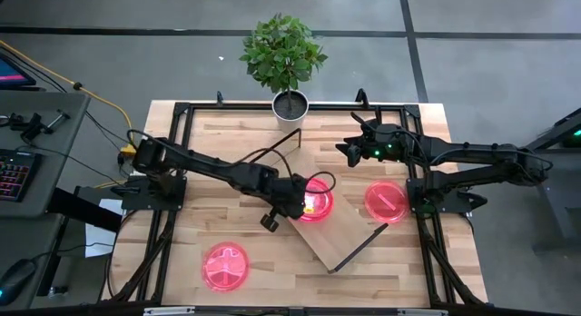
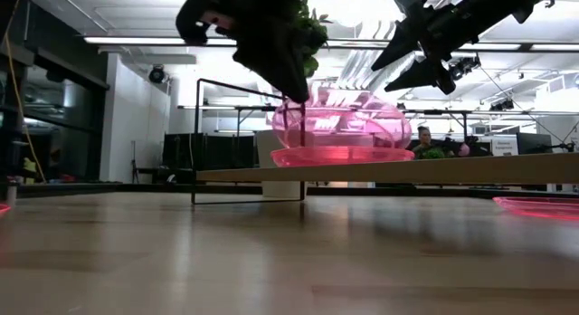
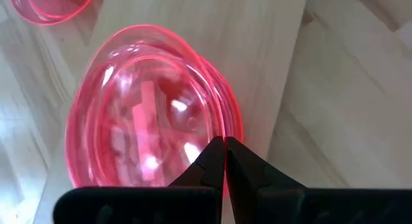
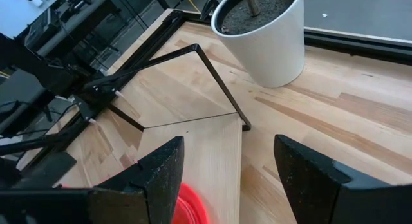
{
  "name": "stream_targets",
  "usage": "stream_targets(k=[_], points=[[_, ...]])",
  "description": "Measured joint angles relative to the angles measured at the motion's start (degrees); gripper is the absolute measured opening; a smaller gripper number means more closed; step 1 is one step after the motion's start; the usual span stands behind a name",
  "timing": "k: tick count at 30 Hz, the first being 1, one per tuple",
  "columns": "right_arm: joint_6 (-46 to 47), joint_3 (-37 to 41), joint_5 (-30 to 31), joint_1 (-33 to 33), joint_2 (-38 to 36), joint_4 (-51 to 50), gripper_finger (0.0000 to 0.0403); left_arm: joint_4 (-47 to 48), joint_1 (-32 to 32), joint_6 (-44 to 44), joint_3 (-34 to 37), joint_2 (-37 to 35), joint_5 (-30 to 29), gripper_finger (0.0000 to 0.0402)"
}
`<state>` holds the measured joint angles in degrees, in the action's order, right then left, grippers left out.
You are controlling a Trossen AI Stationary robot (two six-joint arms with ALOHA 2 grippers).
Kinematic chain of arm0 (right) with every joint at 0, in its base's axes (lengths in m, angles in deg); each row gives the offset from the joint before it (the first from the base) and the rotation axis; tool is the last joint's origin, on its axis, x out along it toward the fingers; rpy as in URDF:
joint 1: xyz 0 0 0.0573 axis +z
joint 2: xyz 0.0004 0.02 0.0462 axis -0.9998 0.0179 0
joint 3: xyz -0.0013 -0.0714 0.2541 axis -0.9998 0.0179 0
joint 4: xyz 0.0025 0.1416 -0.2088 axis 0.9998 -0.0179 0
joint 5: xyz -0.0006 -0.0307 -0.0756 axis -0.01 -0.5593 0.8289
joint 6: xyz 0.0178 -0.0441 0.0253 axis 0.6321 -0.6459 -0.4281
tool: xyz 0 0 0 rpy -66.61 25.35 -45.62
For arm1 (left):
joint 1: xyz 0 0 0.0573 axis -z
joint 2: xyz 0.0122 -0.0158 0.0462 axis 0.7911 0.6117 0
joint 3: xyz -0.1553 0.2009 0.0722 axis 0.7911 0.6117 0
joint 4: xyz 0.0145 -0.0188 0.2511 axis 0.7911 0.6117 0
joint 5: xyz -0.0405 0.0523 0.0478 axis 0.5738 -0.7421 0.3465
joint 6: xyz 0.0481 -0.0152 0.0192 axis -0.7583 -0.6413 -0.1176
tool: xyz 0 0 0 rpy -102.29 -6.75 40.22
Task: Place and stack plates onto a shelf
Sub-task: Stack the pink plate on top of the other pink plate on the shelf
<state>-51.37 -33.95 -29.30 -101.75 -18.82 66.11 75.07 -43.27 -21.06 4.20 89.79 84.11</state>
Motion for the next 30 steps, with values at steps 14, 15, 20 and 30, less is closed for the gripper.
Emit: stream_targets(k=[14, 15, 20, 30], points=[[0.0, 0.0, 0.0, 0.0, 0.0, -0.3, 0.0224, -4.7, 0.0, 9.2, 0.0, 1.0, -0.6, 0.0005], [0.0, 0.0, 0.0, 0.0, 0.0, -0.3, 0.0224, -4.7, -0.1, 9.6, 0.0, 1.0, -0.6, 0.0009], [0.0, 0.0, -0.7, 0.0, 0.0, -0.3, 0.0224, -4.5, -0.1, 13.7, 0.0, 1.0, -1.3, 0.0052], [1.2, 0.0, -1.6, 0.0, 0.0, -0.2, 0.0224, -1.9, -0.4, 21.9, -1.5, 1.0, -6.5, 0.0143]])
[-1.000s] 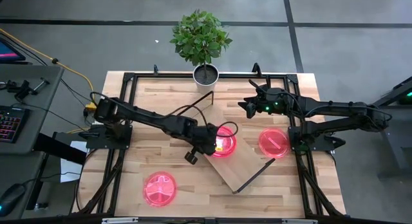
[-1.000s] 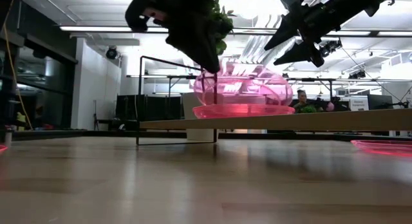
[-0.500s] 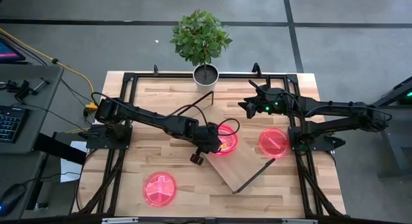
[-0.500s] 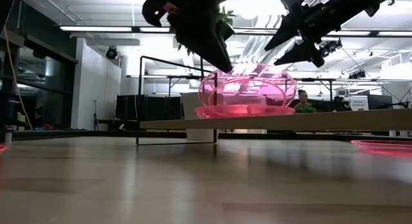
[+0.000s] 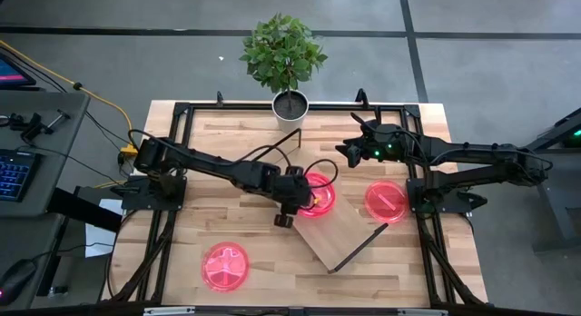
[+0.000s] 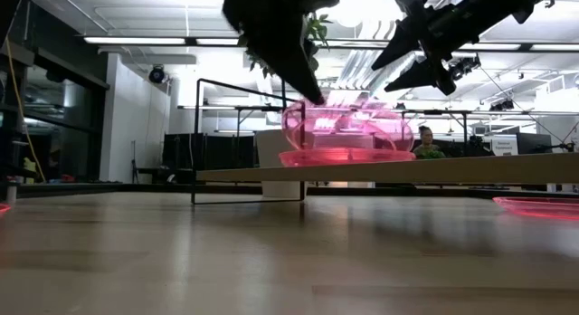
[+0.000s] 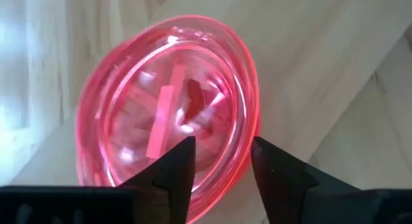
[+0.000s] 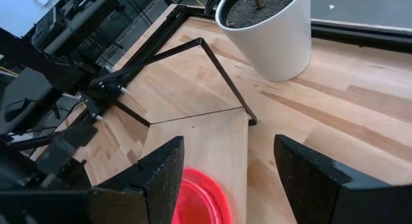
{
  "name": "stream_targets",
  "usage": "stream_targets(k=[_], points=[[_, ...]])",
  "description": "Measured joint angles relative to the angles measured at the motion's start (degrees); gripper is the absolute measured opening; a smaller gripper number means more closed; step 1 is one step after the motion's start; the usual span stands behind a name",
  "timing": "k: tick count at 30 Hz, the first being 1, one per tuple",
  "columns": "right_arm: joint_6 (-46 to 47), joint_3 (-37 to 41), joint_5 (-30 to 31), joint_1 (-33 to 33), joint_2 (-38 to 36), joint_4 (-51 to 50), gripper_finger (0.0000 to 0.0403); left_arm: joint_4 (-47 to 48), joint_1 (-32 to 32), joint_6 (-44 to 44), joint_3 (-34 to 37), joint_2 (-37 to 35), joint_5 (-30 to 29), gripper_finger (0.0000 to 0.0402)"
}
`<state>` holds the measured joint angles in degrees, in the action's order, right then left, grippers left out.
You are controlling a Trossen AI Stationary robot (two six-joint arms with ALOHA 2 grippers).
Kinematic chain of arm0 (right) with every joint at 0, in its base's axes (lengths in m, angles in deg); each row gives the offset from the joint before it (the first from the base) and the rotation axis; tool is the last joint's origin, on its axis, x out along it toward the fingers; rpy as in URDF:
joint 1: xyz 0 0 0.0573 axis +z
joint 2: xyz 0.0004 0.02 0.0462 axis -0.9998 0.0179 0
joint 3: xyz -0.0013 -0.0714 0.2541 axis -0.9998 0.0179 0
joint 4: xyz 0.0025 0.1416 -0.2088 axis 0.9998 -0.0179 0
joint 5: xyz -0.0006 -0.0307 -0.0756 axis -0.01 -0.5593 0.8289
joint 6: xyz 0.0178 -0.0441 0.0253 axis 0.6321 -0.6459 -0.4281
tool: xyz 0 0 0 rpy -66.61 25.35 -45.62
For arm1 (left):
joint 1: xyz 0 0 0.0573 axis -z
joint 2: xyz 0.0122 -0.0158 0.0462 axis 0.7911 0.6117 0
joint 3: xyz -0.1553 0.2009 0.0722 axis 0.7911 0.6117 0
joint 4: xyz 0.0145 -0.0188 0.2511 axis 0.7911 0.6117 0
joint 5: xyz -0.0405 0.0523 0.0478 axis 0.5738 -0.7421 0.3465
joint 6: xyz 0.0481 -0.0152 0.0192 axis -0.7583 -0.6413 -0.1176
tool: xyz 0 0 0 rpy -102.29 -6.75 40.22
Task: Place and stack plates onto a shelf
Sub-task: Stack the pink plate on top of the other pink plate on the shelf
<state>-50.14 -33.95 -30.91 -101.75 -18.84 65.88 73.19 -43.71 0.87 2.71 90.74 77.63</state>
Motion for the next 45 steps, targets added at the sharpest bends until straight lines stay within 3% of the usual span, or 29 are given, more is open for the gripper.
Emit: stream_targets(k=[13, 16, 20, 25, 30, 36, 45], points=[[8.5, 0.0, -0.9, 0.0, -0.2, 1.8, 0.0224, 3.2, -2.1, -4.5, -1.7, -1.1, 1.8, 0.0162], [11.9, 0.0, -2.4, 0.0, -0.2, 1.5, 0.0224, 4.8, -3.5, -0.9, -1.4, -3.2, 6.4, 0.0161], [16.9, 0.0, -5.3, 0.1, -0.2, -2.8, 0.0224, -2.1, -5.0, 4.0, 6.2, -10.2, 13.7, 0.0161], [23.6, 0.0, -7.8, 0.1, -0.2, -14.5, 0.0224, -22.8, -5.2, 15.2, 22.5, -24.8, 13.8, 0.0161], [29.2, 0.0, -12.4, 1.2, 0.0, -30.4, 0.0224, -36.7, -4.5, 24.3, 34.1, -36.9, 9.3, 0.0161], [27.8, 0.0, -17.1, 6.6, 0.0, -45.4, 0.0224, -41.3, -3.5, 29.3, 38.6, -44.1, 1.1, 0.0161], [31.9, 0.1, -10.8, 14.2, 0.2, -54.1, 0.0207, -42.7, -3.6, 30.7, 38.5, -45.4, -7.2, 0.0161]])
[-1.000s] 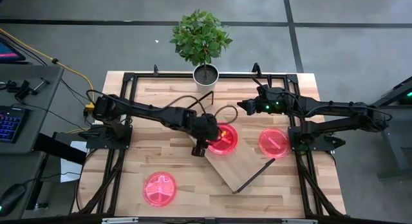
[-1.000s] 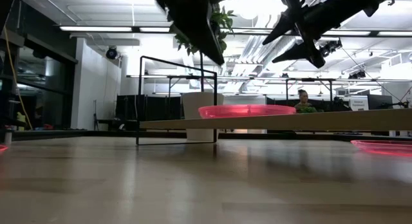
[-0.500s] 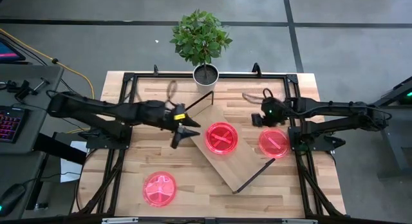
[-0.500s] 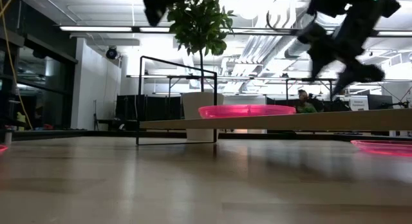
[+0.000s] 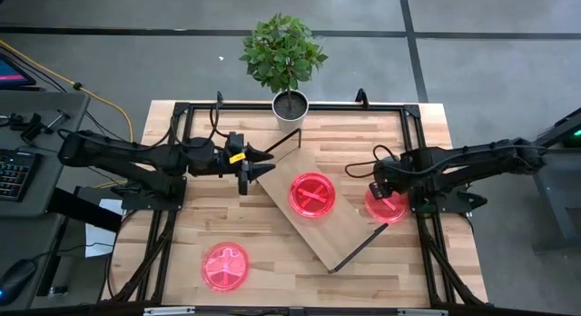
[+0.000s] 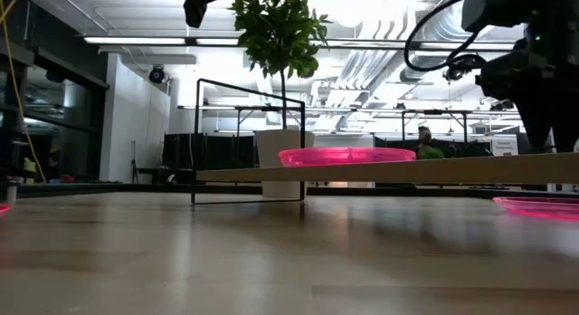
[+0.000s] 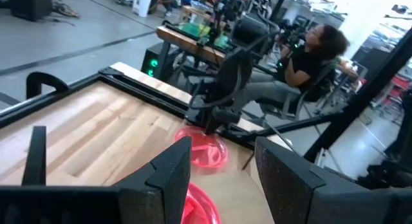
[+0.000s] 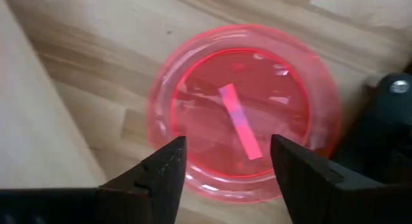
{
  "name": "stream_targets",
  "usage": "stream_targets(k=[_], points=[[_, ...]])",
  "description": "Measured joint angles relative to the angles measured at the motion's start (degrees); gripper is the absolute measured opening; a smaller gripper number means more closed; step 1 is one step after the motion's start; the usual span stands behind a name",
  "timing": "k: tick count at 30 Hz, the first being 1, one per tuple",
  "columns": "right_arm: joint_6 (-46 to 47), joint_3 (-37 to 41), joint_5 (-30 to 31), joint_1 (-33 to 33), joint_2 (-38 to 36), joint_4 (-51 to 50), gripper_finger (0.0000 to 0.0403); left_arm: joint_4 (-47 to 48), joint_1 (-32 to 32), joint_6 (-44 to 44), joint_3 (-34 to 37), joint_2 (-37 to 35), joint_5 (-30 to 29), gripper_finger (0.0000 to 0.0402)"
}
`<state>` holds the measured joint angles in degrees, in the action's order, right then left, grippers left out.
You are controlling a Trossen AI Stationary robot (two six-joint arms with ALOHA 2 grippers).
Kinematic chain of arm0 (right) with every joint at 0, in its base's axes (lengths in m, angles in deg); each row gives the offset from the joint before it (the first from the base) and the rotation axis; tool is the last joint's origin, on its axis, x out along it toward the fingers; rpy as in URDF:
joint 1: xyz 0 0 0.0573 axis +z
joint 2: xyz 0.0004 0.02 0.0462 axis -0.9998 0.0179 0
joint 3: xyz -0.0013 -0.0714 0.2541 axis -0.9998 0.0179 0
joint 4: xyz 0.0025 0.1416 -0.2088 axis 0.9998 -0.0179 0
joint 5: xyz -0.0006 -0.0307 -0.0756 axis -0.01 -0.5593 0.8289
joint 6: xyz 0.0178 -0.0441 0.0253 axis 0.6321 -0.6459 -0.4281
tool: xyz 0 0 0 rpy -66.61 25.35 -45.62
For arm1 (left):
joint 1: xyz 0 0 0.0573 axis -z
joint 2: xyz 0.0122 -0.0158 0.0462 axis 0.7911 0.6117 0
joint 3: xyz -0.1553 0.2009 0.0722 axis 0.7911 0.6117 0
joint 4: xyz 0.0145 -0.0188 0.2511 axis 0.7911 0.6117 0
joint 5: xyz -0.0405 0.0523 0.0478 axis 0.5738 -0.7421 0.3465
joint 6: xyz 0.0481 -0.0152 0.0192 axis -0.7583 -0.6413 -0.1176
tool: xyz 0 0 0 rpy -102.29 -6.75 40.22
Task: Place and stack plates onto a shelf
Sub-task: Stack the pink plate on top of the other pink plate on the shelf
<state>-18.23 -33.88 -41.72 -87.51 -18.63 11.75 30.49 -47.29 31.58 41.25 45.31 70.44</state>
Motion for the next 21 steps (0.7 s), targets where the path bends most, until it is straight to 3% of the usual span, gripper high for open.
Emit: stream_targets(k=[6, 13, 21], points=[[-1.5, 0.0, 1.9, 0.2, 5.4, 0.0, 0.0135, -0.9, 0.0, 0.0, 0.0, 0.2, -1.3, 0.0161], [-10.4, 0.1, 2.0, -1.5, 15.4, 2.5, 0.0018, -1.6, 0.0, 0.3, 0.0, 0.2, -1.9, 0.0161], [-17.7, 0.1, -3.2, -3.8, 24.6, 9.2, 0.0003, -1.5, 0.0, 0.4, 0.0, 0.2, -1.9, 0.0161]])
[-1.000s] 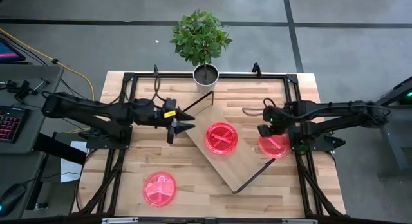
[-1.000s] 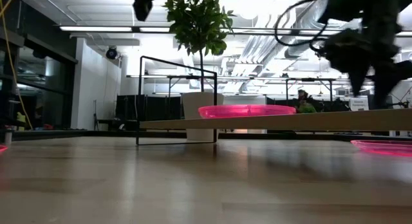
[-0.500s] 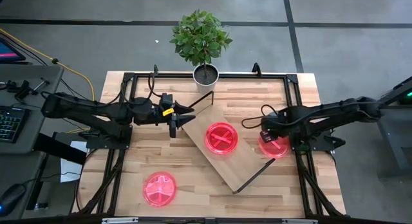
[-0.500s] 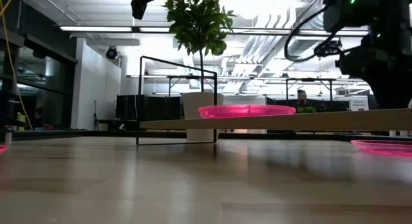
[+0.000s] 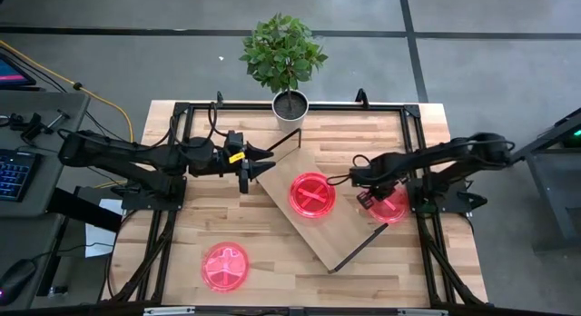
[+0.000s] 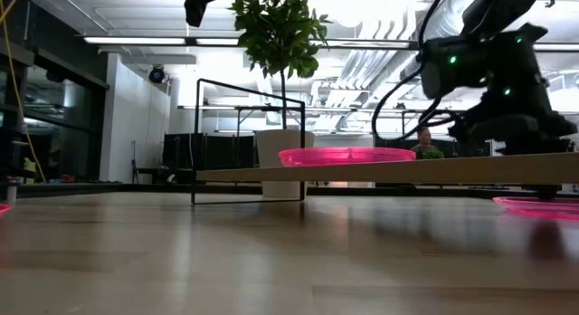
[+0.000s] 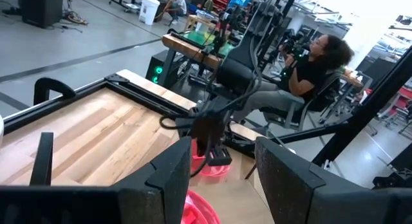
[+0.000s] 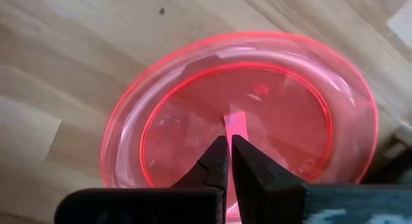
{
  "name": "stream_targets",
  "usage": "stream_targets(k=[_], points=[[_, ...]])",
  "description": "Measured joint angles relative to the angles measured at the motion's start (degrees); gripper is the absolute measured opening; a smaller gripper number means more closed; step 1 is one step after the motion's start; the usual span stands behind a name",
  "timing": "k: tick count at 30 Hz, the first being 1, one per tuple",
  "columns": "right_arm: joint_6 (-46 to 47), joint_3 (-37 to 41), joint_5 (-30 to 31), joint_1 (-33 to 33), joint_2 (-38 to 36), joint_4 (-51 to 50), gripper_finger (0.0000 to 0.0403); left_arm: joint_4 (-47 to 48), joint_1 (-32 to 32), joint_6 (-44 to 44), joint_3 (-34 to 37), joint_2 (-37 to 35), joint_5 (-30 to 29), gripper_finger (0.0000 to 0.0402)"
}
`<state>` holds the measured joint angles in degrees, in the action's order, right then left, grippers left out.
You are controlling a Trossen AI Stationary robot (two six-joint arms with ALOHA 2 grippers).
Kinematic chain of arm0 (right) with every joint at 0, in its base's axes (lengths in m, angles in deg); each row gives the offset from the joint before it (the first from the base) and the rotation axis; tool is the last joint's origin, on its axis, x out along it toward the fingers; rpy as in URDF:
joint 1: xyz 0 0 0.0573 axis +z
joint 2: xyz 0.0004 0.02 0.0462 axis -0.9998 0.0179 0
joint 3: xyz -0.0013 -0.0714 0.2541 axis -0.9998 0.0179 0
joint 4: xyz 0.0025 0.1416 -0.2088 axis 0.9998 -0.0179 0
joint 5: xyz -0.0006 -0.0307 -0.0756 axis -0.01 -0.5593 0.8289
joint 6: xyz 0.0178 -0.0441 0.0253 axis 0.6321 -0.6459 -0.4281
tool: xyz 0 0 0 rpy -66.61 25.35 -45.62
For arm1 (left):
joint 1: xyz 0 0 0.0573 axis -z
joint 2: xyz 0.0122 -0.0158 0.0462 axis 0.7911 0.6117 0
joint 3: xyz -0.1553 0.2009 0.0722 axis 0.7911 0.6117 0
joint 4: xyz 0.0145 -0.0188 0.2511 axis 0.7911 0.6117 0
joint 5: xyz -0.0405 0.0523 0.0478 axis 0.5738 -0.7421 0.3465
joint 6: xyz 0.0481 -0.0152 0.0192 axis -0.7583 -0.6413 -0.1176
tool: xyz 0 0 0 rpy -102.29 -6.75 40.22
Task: Place and stack plates onto a shelf
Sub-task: Stack the pink plate on top of the other pink plate on the shelf
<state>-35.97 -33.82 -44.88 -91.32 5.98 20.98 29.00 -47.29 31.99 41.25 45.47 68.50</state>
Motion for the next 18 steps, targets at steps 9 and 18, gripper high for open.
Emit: stream_targets(k=[9, 18], points=[[-3.5, -0.2, -1.5, -3.1, 5.9, 4.7, 0.0002, 0.0, -0.1, 0.0, 0.0, 0.0, 0.0, 0.0161], [-7.1, -0.1, 1.4, -10.1, 5.2, 12.9, 0.0001, 0.0, -0.2, 0.0, 0.0, 0.0, 0.0, 0.0161]])
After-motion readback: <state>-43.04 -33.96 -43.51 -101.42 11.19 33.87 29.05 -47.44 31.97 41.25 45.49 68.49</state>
